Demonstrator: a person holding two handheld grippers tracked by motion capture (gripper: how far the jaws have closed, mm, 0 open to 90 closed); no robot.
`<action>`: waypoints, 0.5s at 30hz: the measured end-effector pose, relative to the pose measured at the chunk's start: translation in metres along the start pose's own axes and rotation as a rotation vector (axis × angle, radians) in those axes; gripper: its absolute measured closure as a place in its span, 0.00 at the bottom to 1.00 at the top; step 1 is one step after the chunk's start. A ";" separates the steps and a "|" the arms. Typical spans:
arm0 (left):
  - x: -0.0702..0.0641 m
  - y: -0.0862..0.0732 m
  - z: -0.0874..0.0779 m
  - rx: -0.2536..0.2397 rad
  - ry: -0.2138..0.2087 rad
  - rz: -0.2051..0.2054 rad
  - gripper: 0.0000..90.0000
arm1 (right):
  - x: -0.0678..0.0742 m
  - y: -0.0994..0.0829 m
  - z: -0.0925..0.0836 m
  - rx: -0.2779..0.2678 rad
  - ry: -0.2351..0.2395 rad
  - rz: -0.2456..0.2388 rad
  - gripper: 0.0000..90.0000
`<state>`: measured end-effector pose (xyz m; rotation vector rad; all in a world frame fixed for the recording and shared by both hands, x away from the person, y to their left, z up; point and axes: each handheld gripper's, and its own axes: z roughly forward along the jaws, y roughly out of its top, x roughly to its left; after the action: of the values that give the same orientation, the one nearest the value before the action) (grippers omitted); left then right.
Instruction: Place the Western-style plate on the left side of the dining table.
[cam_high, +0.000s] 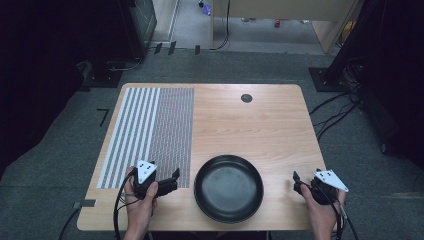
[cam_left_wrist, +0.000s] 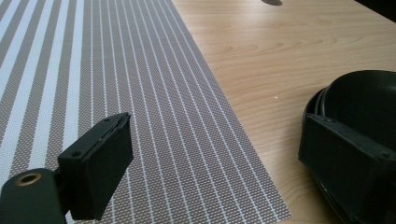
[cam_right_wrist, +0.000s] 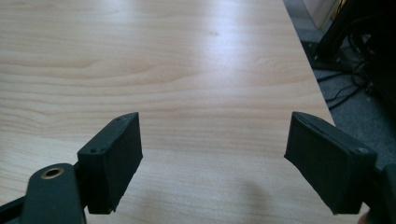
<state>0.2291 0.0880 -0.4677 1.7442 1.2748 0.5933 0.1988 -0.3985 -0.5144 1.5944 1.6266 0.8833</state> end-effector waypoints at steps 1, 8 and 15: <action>-0.001 0.000 0.000 -0.007 -0.001 0.006 0.11 | 0.002 0.001 -0.002 -0.012 0.000 -0.005 0.21; -0.012 -0.003 -0.003 -0.068 -0.011 0.067 0.11 | 0.016 0.005 -0.011 -0.082 0.058 -0.014 0.21; -0.018 -0.005 -0.004 -0.101 -0.009 0.082 0.11 | 0.034 0.008 -0.015 -0.097 0.128 -0.009 0.21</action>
<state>0.2173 0.0736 -0.4676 1.7195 1.1521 0.6843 0.1901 -0.3647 -0.5000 1.4896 1.6511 1.0622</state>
